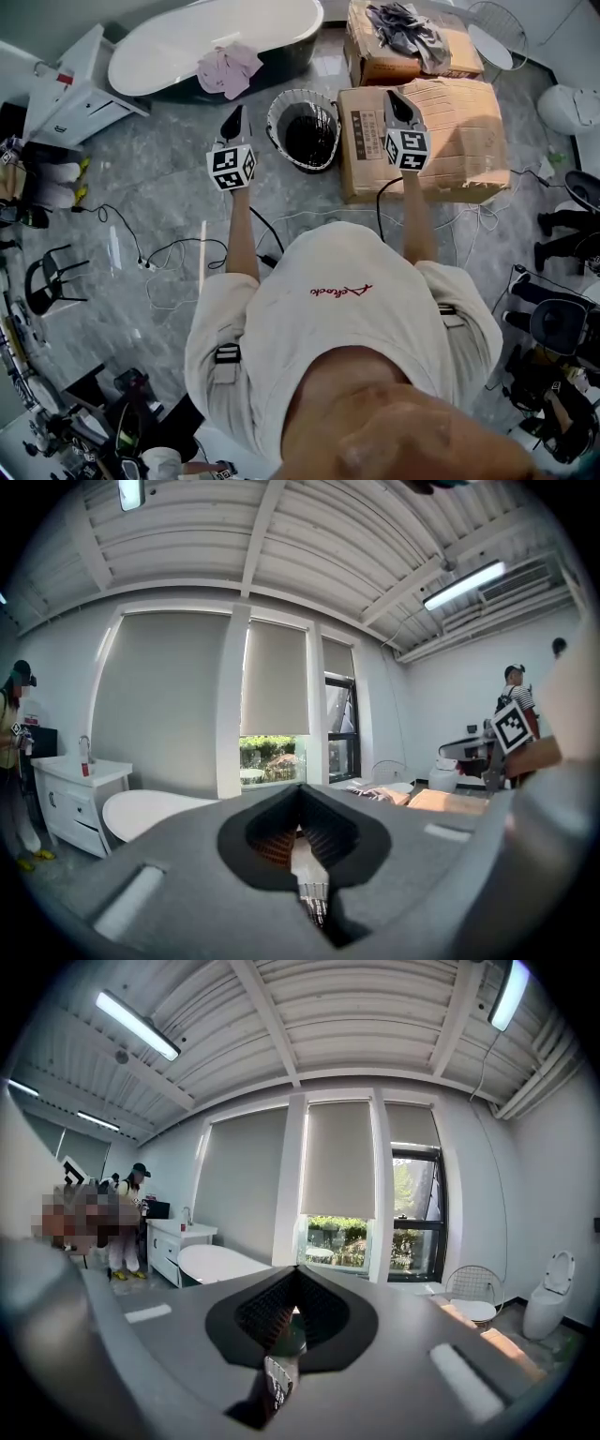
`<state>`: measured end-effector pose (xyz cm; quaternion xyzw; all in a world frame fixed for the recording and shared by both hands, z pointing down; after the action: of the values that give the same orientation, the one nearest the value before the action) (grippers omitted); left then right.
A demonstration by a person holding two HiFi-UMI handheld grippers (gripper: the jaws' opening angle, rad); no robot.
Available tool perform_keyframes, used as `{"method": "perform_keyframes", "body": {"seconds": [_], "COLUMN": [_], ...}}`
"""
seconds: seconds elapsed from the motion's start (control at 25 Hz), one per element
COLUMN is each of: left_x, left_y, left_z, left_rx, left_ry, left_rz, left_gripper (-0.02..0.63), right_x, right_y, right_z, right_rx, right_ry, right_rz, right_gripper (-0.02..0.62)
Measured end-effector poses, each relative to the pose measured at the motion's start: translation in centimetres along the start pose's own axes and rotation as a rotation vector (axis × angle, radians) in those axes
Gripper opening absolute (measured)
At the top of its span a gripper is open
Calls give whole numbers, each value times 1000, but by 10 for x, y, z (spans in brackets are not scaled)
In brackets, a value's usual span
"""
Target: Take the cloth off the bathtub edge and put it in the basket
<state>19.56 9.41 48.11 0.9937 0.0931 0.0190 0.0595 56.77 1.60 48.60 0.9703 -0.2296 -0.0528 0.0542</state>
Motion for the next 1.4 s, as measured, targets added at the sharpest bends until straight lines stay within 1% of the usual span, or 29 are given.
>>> {"method": "perform_keyframes", "body": {"seconds": [0.12, 0.24, 0.32, 0.56, 0.72, 0.84, 1.0, 1.16, 1.4], "left_x": [-1, -6, -14, -45, -69, -81, -97, -104, -94], "left_y": [-3, -14, -28, -86, -155, -205, -271, -326, -393], "left_z": [2, 2, -1, -13, -18, -23, -32, -35, -45], "left_rx": [-2, -7, -14, -37, -37, -35, -44, -55, -77], "left_ry": [4, -1, -5, -16, -26, -41, -62, -72, -95], "left_rz": [16, 46, 84, 241, 413, 521, 671, 787, 941], "left_gripper": [0, 0, 0, 1, 0, 0, 0, 0, 1], "right_x": [-1, -12, -28, -93, -161, -210, -286, -353, -429], "right_y": [4, 14, 26, 57, 77, 82, 87, 82, 60], "right_z": [2, 6, 10, 15, 23, 28, 38, 46, 47], "right_rx": [-1, -1, 2, -2, 19, 35, 56, 79, 93], "right_ry": [-8, -22, -32, -67, -102, -124, -152, -172, -199], "right_rz": [12, 52, 100, 280, 462, 573, 736, 877, 1060], "right_gripper": [8, 8, 8, 8, 8, 8, 8, 8, 8]}}
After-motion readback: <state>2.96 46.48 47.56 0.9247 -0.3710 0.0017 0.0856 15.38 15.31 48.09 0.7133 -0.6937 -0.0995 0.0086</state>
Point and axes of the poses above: the fingertips, and each gripper's own axes: y forward along the fingers, x to its right, z out of its top, the point moved 6 cm from there along -y, backward along the fingers
